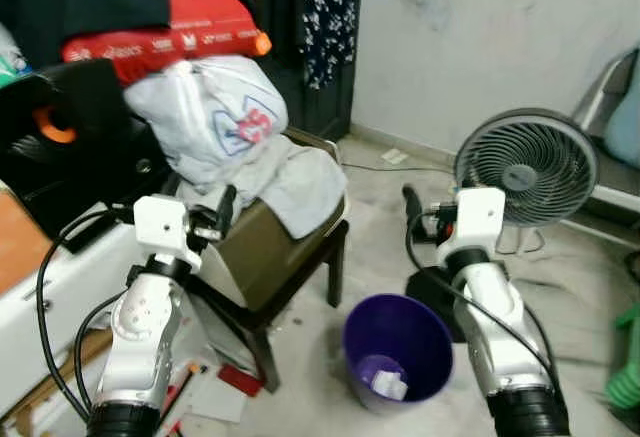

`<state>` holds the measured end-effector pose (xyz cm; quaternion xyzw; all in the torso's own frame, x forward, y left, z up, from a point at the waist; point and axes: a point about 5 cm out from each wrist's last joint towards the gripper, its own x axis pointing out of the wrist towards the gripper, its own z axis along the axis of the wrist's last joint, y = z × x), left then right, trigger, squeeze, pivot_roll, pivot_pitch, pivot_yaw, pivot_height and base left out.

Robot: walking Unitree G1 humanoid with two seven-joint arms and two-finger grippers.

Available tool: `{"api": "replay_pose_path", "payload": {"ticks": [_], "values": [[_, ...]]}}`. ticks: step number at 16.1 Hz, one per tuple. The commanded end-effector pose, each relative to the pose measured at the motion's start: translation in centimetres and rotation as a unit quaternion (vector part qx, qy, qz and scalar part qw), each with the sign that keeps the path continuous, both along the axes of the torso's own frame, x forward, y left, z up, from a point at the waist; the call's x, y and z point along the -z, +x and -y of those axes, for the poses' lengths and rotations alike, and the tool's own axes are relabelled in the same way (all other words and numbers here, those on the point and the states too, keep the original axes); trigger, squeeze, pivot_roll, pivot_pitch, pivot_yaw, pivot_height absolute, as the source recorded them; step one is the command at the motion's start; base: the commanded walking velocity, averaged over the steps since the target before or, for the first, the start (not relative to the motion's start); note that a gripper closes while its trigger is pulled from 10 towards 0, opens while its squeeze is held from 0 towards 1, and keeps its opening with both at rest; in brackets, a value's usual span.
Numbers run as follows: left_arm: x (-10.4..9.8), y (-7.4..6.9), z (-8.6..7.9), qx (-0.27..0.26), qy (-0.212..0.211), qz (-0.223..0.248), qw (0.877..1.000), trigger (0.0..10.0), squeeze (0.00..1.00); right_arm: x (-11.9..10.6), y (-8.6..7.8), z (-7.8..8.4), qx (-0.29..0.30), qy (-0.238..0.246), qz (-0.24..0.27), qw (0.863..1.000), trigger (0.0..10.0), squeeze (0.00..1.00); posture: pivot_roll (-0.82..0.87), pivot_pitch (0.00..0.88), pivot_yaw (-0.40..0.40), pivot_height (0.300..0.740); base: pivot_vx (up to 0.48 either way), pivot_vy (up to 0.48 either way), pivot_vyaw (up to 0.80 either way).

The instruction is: Clean up the room

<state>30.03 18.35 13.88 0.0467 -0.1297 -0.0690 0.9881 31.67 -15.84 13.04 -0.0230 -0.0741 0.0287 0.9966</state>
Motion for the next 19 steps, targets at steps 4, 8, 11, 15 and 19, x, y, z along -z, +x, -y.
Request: {"api": "replay_pose_path", "payload": {"ticks": [4,8,11,15,19], "values": [[0.4,-1.5,-0.2,-0.029,0.03,-0.018,0.999,10.0,0.0,0.5,-0.9,-1.5,-0.02,0.008,-0.008,1.0,10.0,0.0,-0.02,0.003,0.013,0.74,0.0,0.0,0.75],[0.7,-3.3,1.2,0.016,0.031,-0.035,0.999,10.0,0.0,0.9,-2.0,-1.4,-0.017,0.004,-0.019,1.0,10.0,0.0,-0.01,0.07,0.005,0.74,0.0,0.0,0.0],[0.8,-3.6,2.2,0.042,0.017,-0.048,0.998,10.0,0.0,0.9,-2.3,-1.3,-0.012,0.001,-0.022,1.0,10.0,0.0,-0.02,0.082,0.007,0.74,0.0,0.0,0.44],[0.8,-4.2,2.8,0.054,0.016,-0.057,0.997,10.0,0.0,0.8,-2.7,-1.4,-0.014,0.001,-0.029,0.999,10.0,0.0,-0.02,0.11,0.007,0.74,0.0,0.0,0.25],[0.9,-4.7,2.9,0.064,0.013,-0.071,0.995,10.0,0.0,0.8,-2.9,-1.2,-0.011,0.006,-0.037,0.999,10.0,0.0,-0.02,0.125,0.004,0.74,0.0,0.0,0.0]]}}
